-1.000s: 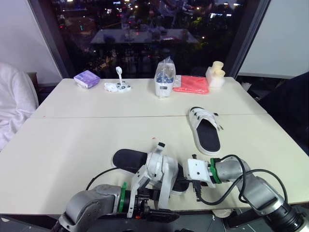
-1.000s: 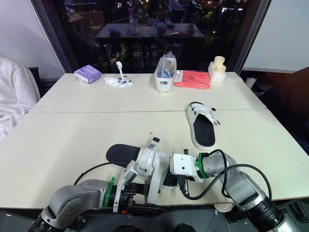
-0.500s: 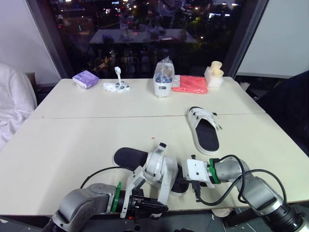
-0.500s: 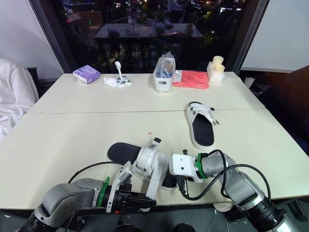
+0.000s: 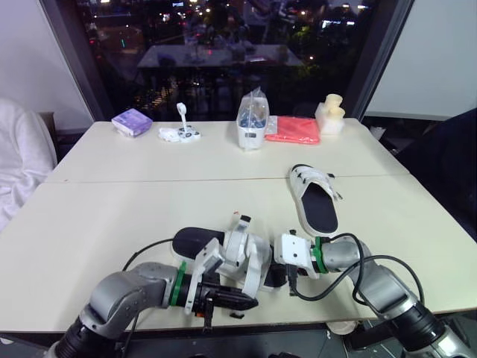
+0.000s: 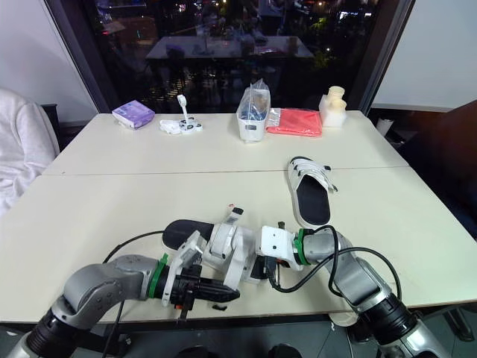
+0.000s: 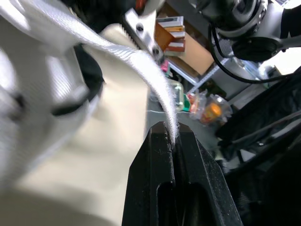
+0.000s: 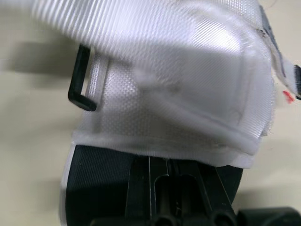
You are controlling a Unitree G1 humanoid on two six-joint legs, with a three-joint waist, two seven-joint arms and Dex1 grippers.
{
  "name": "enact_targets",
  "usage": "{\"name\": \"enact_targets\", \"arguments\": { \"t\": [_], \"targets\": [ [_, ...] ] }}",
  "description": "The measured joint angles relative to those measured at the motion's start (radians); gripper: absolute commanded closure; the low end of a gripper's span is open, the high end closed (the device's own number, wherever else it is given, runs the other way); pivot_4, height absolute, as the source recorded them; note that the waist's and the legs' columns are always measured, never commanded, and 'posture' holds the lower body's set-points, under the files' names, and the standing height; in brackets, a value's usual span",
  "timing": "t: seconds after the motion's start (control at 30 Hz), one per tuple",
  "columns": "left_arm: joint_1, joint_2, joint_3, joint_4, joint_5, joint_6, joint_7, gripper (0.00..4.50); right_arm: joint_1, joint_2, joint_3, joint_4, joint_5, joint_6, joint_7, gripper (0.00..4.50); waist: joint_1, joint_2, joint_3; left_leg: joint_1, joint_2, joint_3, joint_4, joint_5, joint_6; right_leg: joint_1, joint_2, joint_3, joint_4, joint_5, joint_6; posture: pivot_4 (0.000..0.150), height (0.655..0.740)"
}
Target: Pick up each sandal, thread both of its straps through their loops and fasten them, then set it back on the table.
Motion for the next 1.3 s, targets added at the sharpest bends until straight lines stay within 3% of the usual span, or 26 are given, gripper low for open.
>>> {"name": "enact_targets", "arguments": {
  "t": [0.3,0.53,0.93,1.3],
  "targets": [
    [-0.164,-0.099,0.038,0.163,0.058,-0.103,-0.018,4.46,-0.017,-0.001,0.008,0.032,-0.011,-0.041,-0.002,4.50,0.000,-0.001,0.000,0.000,-0.002,0.000,0.000,0.000,0.000,0.001,0.001,0.000,-0.001,0.001,0.000,0.150,0.7400],
    [-0.227,-0.196,0.060,0.298,0.040,-0.022,0.007,4.46,-0.020,0.000,0.015,0.034,-0.013,-0.057,-0.002,4.50,-0.002,-0.001,0.000,0.000,-0.002,0.000,0.000,0.000,0.000,0.001,0.001,0.000,-0.001,0.001,0.001,0.150,0.7400],
    [-0.276,-0.254,0.188,0.409,-0.120,0.272,0.043,4.46,-0.016,-0.001,0.016,0.028,-0.019,-0.056,-0.009,4.50,-0.002,-0.001,0.000,0.000,-0.002,-0.001,0.000,0.000,0.000,0.001,0.001,0.000,0.000,0.001,0.001,0.150,0.7400],
    [-0.231,-0.238,0.139,0.380,-0.069,0.223,0.007,4.46,-0.016,-0.001,0.016,0.025,-0.029,-0.058,-0.010,4.50,-0.001,-0.001,0.000,0.000,-0.001,-0.001,0.000,0.000,0.000,0.001,0.001,0.000,0.000,0.001,0.000,0.150,0.7400]
  ]
}}
